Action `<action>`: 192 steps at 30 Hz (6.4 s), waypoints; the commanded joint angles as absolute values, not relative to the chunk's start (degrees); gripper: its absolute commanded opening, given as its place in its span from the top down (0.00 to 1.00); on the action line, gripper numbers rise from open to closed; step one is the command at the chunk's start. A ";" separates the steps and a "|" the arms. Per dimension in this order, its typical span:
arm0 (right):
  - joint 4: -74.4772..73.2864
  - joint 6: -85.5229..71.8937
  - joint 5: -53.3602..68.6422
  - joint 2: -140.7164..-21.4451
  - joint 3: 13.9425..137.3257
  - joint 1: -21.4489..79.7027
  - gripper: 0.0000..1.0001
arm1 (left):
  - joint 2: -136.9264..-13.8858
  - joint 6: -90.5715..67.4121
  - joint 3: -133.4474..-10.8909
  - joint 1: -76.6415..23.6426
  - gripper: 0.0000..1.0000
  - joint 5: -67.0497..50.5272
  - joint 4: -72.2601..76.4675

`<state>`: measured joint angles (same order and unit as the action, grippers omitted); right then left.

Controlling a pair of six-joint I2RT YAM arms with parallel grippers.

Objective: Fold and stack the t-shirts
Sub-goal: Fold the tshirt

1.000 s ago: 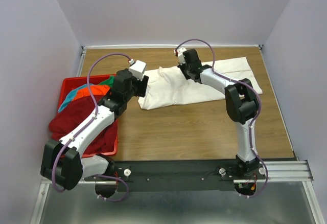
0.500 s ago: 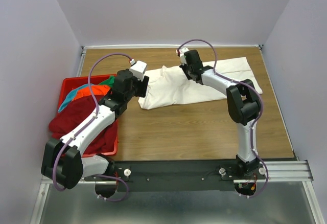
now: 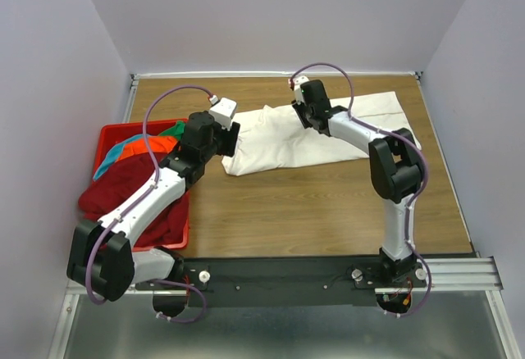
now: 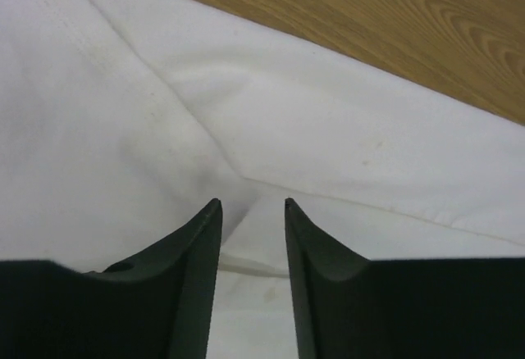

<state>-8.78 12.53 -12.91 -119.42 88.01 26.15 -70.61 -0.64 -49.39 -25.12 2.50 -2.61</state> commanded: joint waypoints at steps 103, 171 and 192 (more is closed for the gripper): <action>-50.65 58.65 33.03 -74.92 60.63 -1.58 0.35 | -78.85 -27.69 -57.57 -11.25 0.40 -8.61 -6.86; -41.05 17.14 40.52 -137.19 113.55 -0.71 0.19 | -76.67 -7.12 -73.50 -8.79 0.25 -16.53 -5.63; -37.36 6.42 26.73 -139.22 117.52 0.27 1.00 | -47.02 -16.34 -51.34 -8.70 0.23 -18.98 -8.36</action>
